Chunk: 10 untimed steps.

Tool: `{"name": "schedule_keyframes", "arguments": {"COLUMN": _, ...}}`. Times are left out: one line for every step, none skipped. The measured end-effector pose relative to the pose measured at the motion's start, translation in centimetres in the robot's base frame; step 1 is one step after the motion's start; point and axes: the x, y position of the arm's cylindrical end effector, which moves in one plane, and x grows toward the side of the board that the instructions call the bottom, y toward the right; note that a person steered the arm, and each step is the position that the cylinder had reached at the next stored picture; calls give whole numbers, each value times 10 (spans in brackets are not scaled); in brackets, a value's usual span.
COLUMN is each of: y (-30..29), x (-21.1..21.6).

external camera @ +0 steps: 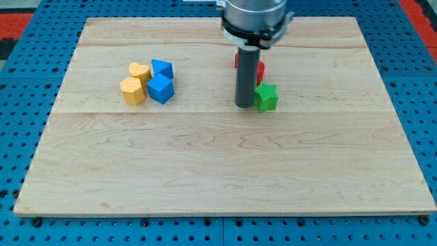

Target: Push the green blocks into the red blocks

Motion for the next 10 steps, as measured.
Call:
{"name": "schedule_keyframes", "arguments": {"y": -19, "x": -14}}
{"name": "schedule_keyframes", "arguments": {"y": -19, "x": -27}}
{"name": "schedule_keyframes", "arguments": {"y": -19, "x": -32}}
{"name": "schedule_keyframes", "arguments": {"y": 4, "x": 44}}
{"name": "schedule_keyframes", "arguments": {"y": 30, "x": 44}}
{"name": "schedule_keyframes", "arguments": {"y": 31, "x": 17}}
{"name": "schedule_keyframes", "arguments": {"y": 30, "x": -5}}
{"name": "schedule_keyframes", "arguments": {"y": 7, "x": -6}}
{"name": "schedule_keyframes", "arguments": {"y": 6, "x": -6}}
{"name": "schedule_keyframes", "arguments": {"y": 6, "x": -6}}
